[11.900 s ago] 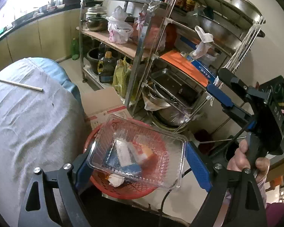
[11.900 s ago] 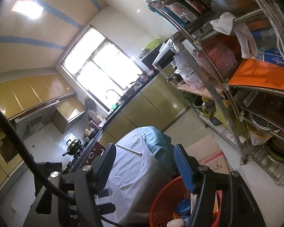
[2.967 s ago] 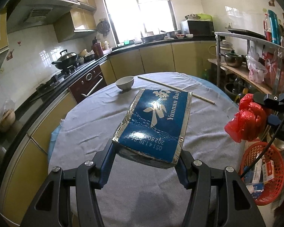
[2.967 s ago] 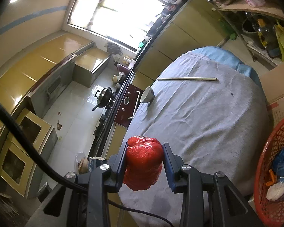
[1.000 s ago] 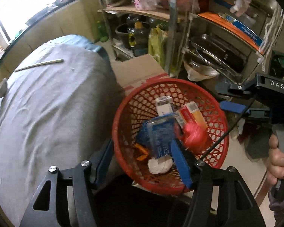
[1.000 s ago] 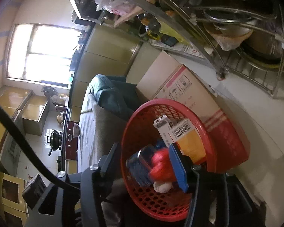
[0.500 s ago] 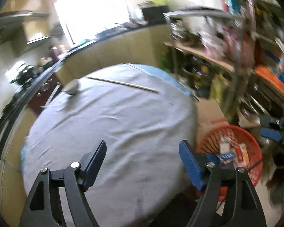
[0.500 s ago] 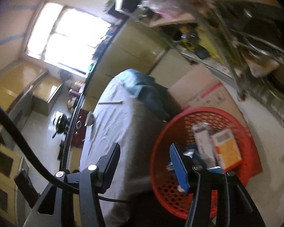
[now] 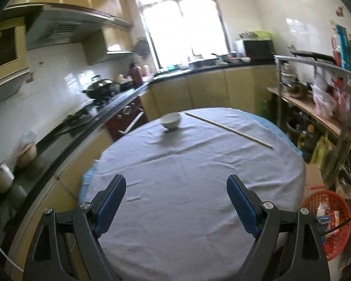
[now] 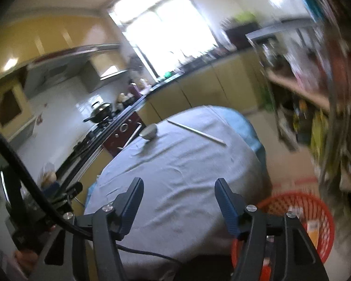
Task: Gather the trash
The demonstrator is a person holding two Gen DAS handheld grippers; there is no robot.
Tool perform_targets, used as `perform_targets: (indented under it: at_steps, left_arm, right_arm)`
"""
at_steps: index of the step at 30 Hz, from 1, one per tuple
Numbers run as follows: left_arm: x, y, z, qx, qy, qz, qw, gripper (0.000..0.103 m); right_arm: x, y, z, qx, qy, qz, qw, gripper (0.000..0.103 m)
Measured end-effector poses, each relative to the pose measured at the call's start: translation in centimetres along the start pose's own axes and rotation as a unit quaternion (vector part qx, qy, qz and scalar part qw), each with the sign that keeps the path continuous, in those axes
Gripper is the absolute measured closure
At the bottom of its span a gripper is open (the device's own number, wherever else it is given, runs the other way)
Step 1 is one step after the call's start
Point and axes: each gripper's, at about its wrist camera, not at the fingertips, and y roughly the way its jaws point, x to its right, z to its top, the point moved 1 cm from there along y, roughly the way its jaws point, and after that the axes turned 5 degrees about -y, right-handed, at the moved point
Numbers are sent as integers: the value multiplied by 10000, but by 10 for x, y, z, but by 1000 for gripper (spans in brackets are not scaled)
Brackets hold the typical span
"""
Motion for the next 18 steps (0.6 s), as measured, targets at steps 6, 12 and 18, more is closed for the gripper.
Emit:
perform_targets:
  at_steps: [6,12,18]
  left_arm:
    - [-43,-16,1,155,-304,295,9990,15]
    - [-77,-25,-3,219,-557,601,9964,9]
    - [-109,-33,-9,182,-749,863,9933,9]
  right_arm:
    - [-59,-5,8,255,-709,79,9971,35]
    - [-108,-3,8,375,-1266,215,9910,31]
    - [-152,2,5,357,-1650,407,9848,31]
